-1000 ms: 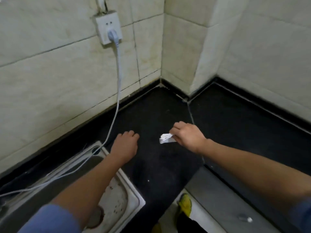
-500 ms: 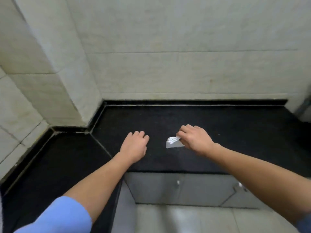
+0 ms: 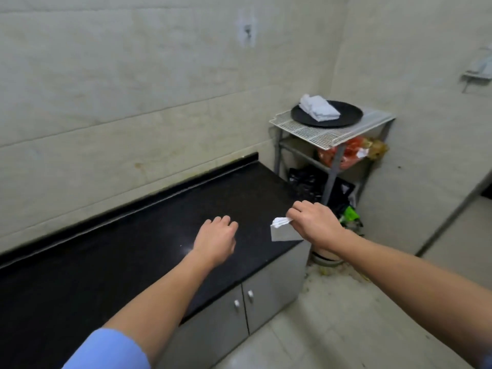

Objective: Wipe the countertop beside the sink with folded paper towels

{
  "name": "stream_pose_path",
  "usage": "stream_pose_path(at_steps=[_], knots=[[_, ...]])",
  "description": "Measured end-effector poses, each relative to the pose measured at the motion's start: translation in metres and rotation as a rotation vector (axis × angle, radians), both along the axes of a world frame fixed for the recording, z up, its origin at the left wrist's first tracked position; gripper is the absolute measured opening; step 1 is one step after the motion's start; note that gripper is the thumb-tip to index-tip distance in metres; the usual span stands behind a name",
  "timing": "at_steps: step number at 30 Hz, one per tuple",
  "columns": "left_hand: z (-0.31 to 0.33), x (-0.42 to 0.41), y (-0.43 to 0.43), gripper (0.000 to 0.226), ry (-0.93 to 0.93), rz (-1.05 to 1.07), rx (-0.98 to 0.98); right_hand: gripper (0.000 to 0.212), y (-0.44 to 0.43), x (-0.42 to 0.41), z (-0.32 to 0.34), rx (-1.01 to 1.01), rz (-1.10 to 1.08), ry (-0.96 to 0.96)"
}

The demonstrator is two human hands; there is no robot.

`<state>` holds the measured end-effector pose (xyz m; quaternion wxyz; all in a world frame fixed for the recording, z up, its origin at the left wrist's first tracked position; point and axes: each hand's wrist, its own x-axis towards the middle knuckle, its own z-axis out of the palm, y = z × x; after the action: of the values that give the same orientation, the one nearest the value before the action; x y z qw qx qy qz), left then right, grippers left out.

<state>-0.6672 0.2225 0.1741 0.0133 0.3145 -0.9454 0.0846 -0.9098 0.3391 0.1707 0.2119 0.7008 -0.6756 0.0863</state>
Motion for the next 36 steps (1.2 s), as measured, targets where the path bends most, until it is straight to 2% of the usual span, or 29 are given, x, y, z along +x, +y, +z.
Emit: stream_pose_path(at_steps=[4,8,15,20,27,36], knots=[[0.002,-0.095,-0.020,0.021,0.011,-0.113,0.012,0.007,0.017,-0.075,0.004,-0.010,-0.158,-0.038],[-0.001,-0.189,-0.048,0.020,0.052,-0.219,0.014,0.018,0.012,-0.149,0.005,0.019,-0.280,-0.033],[0.013,-0.336,-0.121,0.021,0.103,-0.359,-0.006,0.013,-0.041,-0.273,0.037,-0.011,-0.420,-0.057],[0.032,-0.418,-0.162,0.022,0.137,-0.392,0.028,0.012,-0.084,-0.346,0.075,-0.044,-0.455,-0.173],[0.026,-0.507,-0.202,0.022,0.162,-0.330,0.050,0.019,-0.147,-0.459,0.088,-0.050,-0.406,-0.219],[0.026,-0.609,-0.249,0.024,0.235,-0.031,0.053,0.021,-0.260,-0.599,0.102,0.047,-0.157,-0.261]])
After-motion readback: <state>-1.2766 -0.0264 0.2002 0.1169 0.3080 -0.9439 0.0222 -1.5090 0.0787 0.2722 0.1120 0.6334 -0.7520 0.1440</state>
